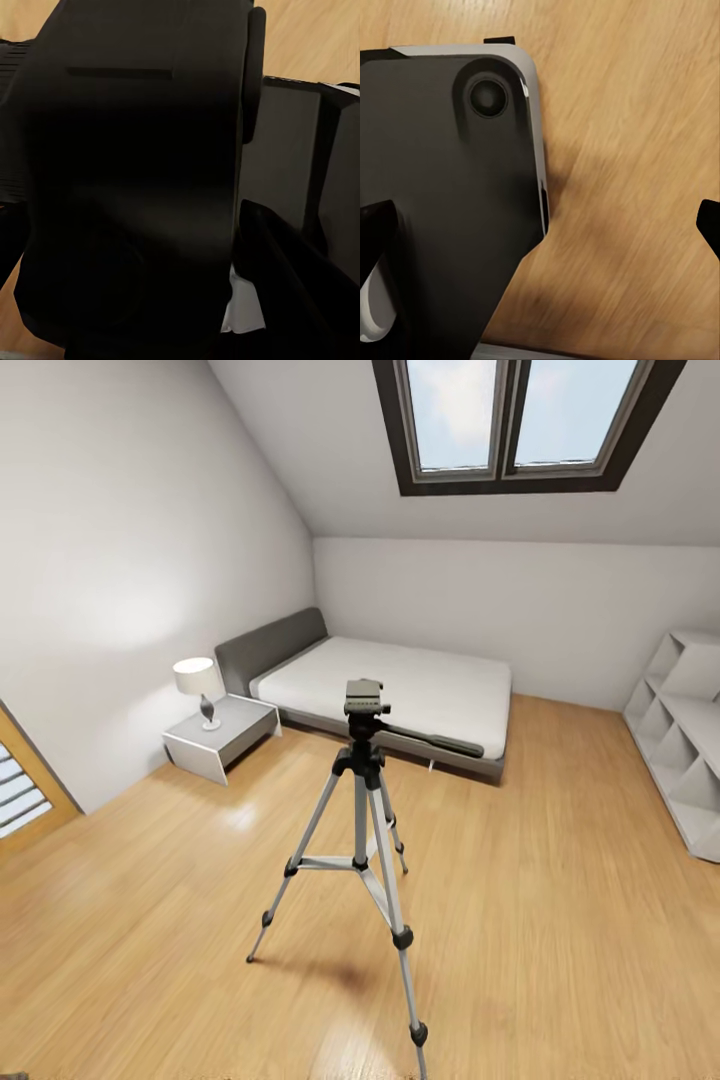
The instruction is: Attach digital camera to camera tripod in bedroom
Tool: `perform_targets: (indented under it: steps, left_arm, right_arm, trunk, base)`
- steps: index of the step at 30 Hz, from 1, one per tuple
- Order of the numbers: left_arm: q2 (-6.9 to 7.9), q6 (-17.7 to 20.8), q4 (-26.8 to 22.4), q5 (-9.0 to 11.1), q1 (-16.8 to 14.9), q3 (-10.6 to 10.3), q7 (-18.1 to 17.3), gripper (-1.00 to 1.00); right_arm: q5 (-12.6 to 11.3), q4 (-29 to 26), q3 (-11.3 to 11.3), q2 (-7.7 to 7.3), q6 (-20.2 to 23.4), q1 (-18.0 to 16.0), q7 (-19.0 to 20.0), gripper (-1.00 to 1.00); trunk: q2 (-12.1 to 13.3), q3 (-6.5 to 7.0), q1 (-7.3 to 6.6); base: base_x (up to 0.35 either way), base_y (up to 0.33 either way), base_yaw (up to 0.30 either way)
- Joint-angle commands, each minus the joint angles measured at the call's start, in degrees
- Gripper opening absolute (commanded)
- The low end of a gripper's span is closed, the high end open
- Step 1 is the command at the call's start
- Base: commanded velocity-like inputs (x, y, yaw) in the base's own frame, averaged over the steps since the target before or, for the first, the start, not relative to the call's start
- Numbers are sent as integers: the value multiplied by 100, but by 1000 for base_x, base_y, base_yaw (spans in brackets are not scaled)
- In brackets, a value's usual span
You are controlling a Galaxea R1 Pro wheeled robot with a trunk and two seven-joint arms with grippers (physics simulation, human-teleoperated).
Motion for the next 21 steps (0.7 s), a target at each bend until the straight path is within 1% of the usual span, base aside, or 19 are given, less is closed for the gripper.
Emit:
perform_targets:
  steps: [1,21]
  left_arm:
    - [1,-17,6,47,-5,-48,-30,-100]
    - [1,-17,5,47,-5,-48,-30,-100]
  right_arm:
    - [-2,19,-44,-1,-40,-8,-1,100]
    - [-2,19,-44,6,-40,-8,-2,100]
  trunk:
    - [-11,-20,3]
    - [-11,-203,3]
  base:
    - [0,0,0]
    - [0,0,0]
